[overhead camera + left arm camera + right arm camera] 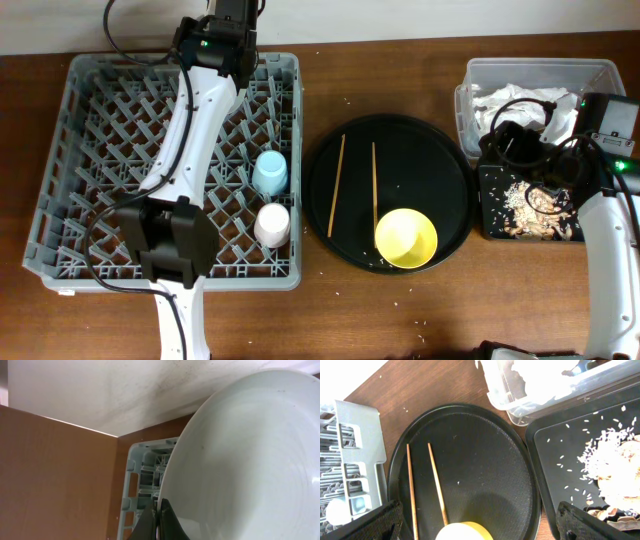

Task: Sort waste into correct bins and load items into the dishwasher rack
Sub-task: 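Grasp the white plate with the left gripper and stand it in the rack, then grasp the yellow bowl with the left gripper and place it in the rack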

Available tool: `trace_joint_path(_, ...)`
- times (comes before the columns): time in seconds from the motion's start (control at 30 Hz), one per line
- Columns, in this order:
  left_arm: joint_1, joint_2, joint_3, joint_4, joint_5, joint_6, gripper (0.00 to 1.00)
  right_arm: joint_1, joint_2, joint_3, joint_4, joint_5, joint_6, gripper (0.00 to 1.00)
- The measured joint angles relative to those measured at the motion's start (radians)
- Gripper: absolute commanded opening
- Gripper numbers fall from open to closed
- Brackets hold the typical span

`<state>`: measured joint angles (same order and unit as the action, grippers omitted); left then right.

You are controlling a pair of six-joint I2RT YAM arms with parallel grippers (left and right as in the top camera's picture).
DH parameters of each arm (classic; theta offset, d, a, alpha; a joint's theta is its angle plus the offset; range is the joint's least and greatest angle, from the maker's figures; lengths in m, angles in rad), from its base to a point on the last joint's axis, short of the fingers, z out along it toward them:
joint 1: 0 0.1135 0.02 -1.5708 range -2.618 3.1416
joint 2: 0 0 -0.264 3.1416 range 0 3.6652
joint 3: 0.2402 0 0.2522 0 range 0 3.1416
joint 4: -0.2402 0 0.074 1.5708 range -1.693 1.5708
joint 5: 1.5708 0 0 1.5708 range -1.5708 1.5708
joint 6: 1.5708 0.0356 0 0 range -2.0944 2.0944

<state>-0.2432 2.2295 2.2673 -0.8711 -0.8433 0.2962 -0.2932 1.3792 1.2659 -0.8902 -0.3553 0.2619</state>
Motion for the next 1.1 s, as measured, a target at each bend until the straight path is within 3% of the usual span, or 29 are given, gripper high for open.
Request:
trace_joint_path(0.53, 0.027, 0.045, 0.0, 0.068, -0.045, 0.034, 0.0, 0.0, 0.0, 0.0, 0.012, 0.0, -0.001, 0.98)
trace_joint_path(0.63, 0.005, 0.045, 0.0, 0.025, -0.038, 0.042, 0.0, 0.0, 0.0, 0.0, 0.012, 0.0, -0.001, 0.98)
trace_joint_path(0.8, -0.034, 0.047, 0.0, -0.153, 0.097, 0.031, 0.18, 0.0, 0.0, 0.0, 0.015, 0.0, -0.001, 0.98)
trace_joint_path(0.93, -0.029, 0.047, 0.0, -0.143, 0.211, -0.023, 0.4, 0.0, 0.0, 0.0, 0.015, 0.0, 0.0, 0.99)
trace_joint_path(1.0, -0.028, 0.047, 0.007, -0.144, 0.255, -0.032, 0.45, 0.0, 0.0, 0.0, 0.015, 0.0, -0.001, 0.98)
trace_joint_path(1.1, -0.039, 0.052, 0.183, -0.278, 0.475, -0.087, 0.47, 0.0, 0.0, 0.0, 0.015, 0.0, 0.0, 0.98)
